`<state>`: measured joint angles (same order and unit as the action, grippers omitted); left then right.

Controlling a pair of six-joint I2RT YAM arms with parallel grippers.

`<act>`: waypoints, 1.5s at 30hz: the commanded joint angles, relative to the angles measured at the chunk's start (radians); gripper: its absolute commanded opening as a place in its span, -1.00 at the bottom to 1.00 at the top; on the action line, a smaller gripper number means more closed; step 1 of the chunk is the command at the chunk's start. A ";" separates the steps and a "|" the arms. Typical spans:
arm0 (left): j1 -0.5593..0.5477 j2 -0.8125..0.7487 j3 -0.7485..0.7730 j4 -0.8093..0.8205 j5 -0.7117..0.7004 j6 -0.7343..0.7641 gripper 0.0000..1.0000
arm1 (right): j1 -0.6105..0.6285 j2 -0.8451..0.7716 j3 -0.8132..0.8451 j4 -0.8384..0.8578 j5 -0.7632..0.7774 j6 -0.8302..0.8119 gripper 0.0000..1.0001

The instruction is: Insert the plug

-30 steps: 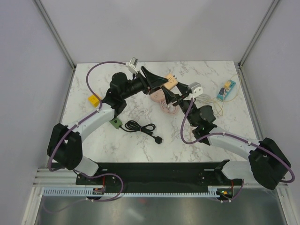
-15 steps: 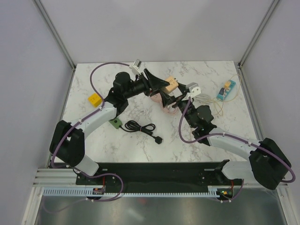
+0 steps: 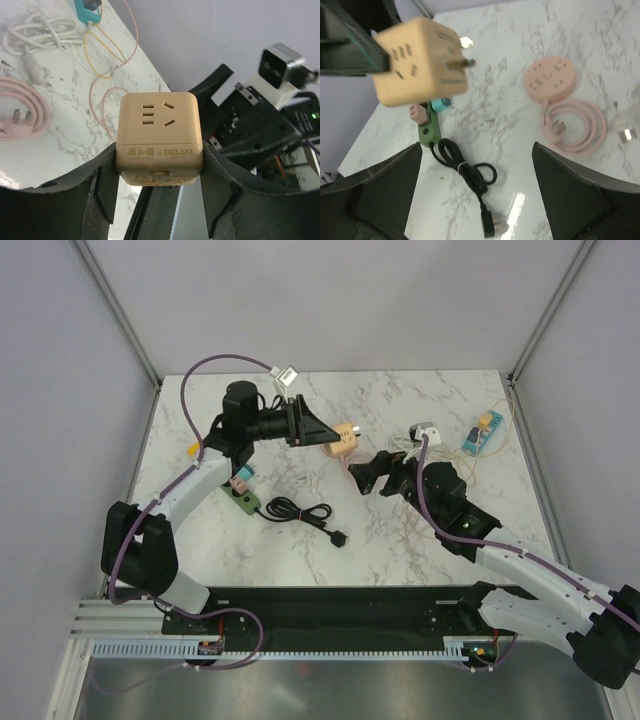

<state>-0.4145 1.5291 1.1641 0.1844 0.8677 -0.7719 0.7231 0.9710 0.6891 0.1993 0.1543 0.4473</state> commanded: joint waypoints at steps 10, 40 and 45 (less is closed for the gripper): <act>0.051 -0.113 0.180 -0.474 0.335 0.666 -0.95 | -0.001 -0.120 -0.005 -0.412 0.196 0.465 0.96; 0.031 -0.276 0.069 -0.565 -0.276 1.166 -0.96 | -0.309 0.698 0.472 -0.226 -0.214 0.136 0.28; 0.031 -0.247 0.068 -0.527 -0.331 1.053 -0.95 | -0.324 0.880 0.615 -0.221 -0.249 0.068 0.30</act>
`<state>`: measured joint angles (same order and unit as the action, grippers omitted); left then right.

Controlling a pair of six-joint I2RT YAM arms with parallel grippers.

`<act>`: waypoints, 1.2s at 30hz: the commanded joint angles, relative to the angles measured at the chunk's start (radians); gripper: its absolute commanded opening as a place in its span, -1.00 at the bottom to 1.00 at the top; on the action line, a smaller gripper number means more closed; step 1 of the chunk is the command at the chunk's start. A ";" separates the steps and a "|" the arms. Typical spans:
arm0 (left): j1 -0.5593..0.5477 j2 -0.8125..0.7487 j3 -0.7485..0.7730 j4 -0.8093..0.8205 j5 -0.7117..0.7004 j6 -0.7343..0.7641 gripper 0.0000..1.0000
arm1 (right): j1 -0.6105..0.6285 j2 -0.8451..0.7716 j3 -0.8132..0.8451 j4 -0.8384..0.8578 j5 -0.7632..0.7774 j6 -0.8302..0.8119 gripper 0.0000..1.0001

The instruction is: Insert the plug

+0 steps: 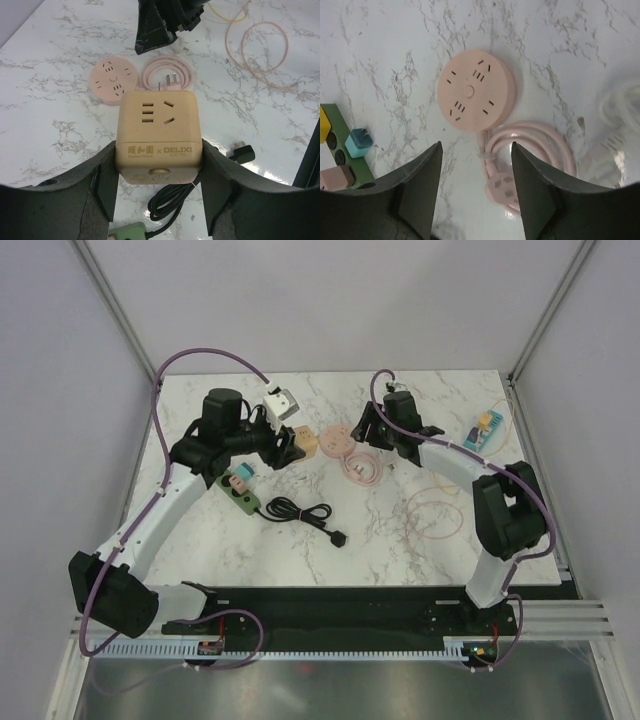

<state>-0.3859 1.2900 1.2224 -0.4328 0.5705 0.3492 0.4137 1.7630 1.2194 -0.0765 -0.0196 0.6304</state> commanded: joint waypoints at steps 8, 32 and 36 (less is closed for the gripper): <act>0.002 0.103 0.147 -0.099 -0.049 -0.122 -0.95 | -0.055 0.283 0.255 0.055 -0.295 -0.181 0.30; -0.044 0.402 0.376 -0.379 -0.198 -0.266 -0.95 | 0.085 0.250 -0.033 0.328 -0.306 0.075 0.03; -0.070 0.469 0.451 -0.452 -0.248 -0.269 -0.95 | 0.128 0.198 -0.124 0.417 -0.279 0.155 -0.02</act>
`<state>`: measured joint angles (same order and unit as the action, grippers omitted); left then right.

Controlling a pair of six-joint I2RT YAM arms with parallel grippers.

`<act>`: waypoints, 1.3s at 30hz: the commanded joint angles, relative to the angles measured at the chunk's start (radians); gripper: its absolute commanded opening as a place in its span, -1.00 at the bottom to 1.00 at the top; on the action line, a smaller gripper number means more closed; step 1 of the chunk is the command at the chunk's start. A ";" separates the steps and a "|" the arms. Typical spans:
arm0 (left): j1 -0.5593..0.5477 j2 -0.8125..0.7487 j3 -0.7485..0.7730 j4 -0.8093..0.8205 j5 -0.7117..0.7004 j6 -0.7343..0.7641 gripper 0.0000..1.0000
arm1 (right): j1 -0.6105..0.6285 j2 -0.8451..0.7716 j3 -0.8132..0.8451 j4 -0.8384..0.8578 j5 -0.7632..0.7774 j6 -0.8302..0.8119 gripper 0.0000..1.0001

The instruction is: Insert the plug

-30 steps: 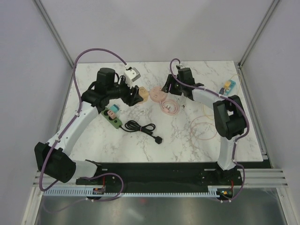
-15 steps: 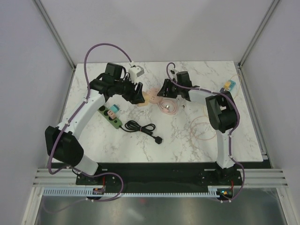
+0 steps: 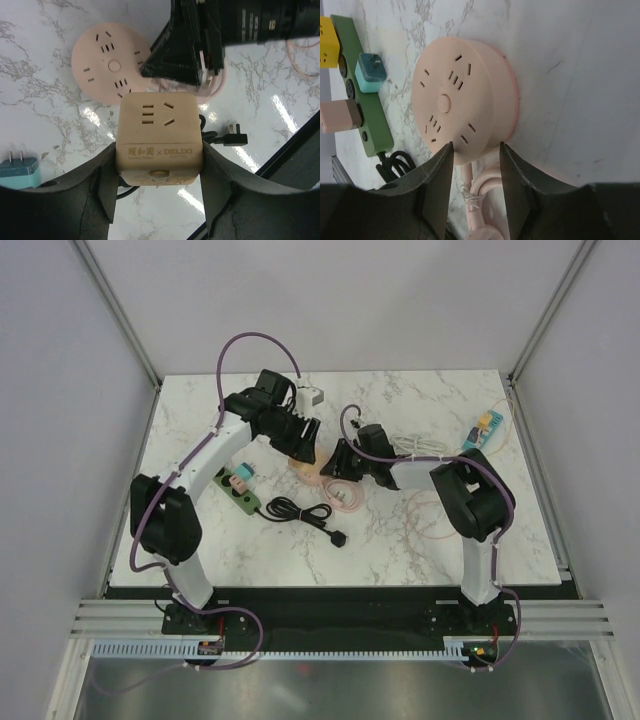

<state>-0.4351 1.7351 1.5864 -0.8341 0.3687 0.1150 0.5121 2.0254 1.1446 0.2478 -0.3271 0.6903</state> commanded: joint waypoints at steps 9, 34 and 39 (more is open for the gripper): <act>-0.033 0.109 0.172 -0.198 -0.059 -0.020 -0.95 | 0.005 -0.198 -0.043 0.018 0.092 0.057 0.28; -0.037 0.428 0.507 -0.486 -0.174 0.006 -0.95 | -0.049 -0.849 -0.419 -0.088 0.200 -0.002 0.96; -0.036 0.455 0.511 -0.494 -0.148 0.005 -0.96 | -0.064 -0.886 -0.421 -0.113 0.192 -0.018 0.96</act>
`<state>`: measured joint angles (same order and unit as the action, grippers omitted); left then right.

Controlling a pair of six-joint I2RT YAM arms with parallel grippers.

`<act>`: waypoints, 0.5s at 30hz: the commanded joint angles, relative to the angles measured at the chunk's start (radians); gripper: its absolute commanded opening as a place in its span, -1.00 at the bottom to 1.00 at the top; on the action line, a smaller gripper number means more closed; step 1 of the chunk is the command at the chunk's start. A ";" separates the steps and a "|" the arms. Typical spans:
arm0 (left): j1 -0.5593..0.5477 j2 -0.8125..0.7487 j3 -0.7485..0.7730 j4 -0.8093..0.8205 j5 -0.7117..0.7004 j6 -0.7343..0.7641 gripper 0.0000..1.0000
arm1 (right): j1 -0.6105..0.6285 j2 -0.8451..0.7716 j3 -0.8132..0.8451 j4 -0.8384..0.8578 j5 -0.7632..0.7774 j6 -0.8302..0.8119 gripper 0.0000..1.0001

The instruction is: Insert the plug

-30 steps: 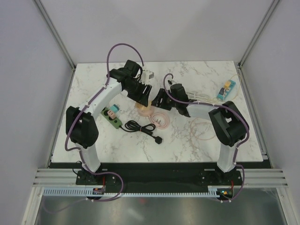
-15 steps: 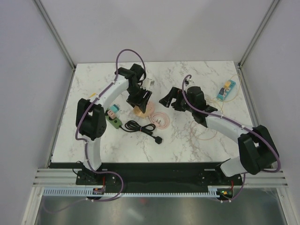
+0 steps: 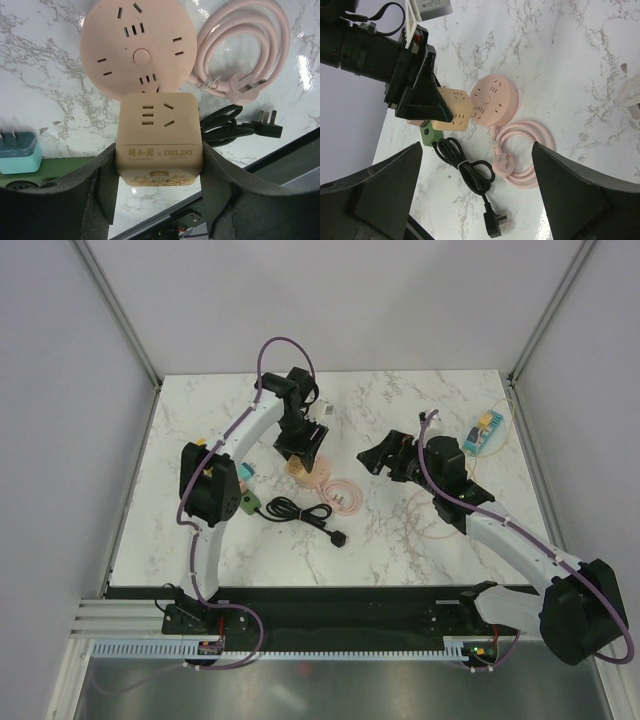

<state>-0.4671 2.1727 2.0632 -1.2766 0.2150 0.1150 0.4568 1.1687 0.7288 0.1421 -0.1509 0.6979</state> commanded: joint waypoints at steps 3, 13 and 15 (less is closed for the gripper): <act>-0.004 0.030 0.038 -0.056 -0.003 0.002 -0.95 | -0.015 -0.041 -0.006 -0.013 0.028 -0.043 0.96; -0.005 0.062 0.041 -0.058 0.011 -0.005 -0.95 | -0.026 -0.041 -0.008 -0.018 0.022 -0.049 0.96; -0.005 0.075 0.046 -0.059 0.001 -0.008 -0.95 | -0.027 -0.047 -0.008 -0.019 0.024 -0.054 0.97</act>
<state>-0.4671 2.2173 2.0689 -1.3140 0.2150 0.1150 0.4343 1.1507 0.7258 0.1123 -0.1356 0.6613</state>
